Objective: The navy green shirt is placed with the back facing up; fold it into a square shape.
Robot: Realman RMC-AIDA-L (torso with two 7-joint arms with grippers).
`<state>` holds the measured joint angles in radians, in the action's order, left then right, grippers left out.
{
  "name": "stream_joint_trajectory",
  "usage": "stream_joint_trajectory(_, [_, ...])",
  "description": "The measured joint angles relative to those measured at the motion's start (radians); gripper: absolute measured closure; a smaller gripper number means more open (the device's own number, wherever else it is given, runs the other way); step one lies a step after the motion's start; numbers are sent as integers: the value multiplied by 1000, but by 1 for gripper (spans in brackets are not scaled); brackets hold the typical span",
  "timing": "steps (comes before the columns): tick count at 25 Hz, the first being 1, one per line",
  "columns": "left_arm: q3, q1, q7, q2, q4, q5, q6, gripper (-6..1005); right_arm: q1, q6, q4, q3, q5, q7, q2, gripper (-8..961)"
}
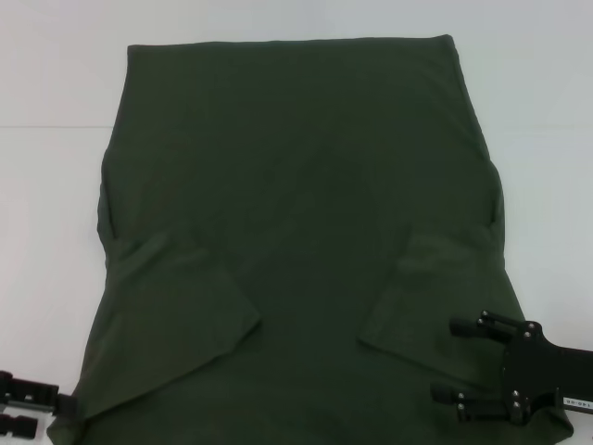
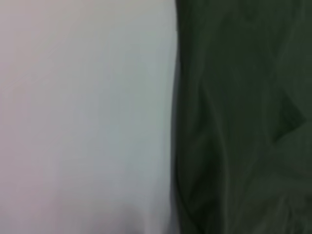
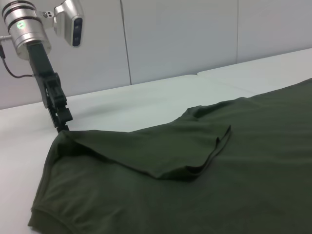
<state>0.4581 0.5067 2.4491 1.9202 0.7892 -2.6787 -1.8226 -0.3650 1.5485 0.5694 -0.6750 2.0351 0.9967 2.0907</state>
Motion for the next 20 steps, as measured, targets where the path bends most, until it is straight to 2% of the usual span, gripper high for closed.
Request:
stream_joint_trajectory(9, [66,25,7,32,16,-5,17,167,2,-6,0,0,-1,6,0,8])
stream_joint_trajectory(13, [73,25,9,38,31,-9,21,167,2,-6,0,1,-3,7,-1,9])
stream_joint_trajectory(20, [171,32,32,55,61,-32,38,186,-2,-8,0,21,-5,11,-2,8])
